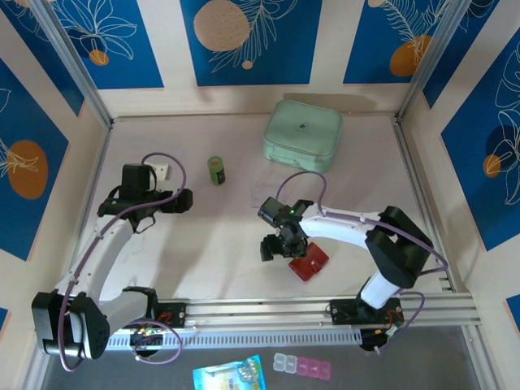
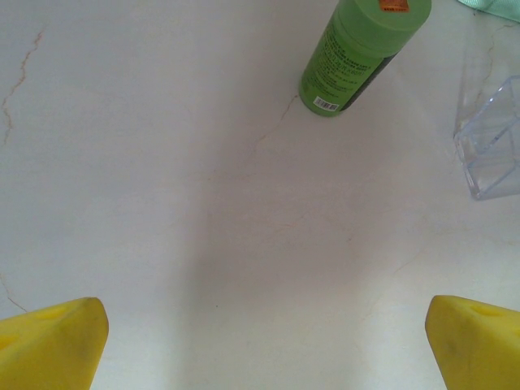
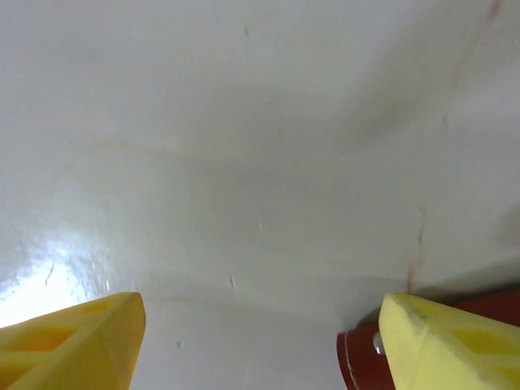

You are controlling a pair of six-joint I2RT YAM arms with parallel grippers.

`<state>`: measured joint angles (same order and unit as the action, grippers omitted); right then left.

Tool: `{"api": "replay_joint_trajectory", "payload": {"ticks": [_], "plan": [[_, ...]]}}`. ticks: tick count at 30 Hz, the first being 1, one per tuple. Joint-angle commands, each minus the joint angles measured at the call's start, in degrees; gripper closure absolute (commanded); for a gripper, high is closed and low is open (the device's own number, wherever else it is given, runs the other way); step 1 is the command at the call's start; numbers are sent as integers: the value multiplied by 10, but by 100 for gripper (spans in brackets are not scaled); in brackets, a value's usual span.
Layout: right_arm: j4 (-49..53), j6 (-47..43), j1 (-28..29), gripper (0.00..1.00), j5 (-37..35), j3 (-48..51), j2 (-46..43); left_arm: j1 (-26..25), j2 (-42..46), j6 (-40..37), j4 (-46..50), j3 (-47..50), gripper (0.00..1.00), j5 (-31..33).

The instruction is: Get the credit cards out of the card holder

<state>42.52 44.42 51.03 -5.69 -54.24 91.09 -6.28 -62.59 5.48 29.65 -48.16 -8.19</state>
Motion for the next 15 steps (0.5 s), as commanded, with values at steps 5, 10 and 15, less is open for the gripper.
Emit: {"api": "replay_joint_trajectory", "payload": {"ticks": [5,10,15], "plan": [[80,92,-6,21,-12,27,-101,-1,-9,-6,8,-10,0,-13],[99,209,-22,6,-41,53,-165,-1,-10,-6,8,-9,0,-13],[86,353,-25,1,-85,107,-242,-1,-10,-6,8,-10,0,-12]]}}
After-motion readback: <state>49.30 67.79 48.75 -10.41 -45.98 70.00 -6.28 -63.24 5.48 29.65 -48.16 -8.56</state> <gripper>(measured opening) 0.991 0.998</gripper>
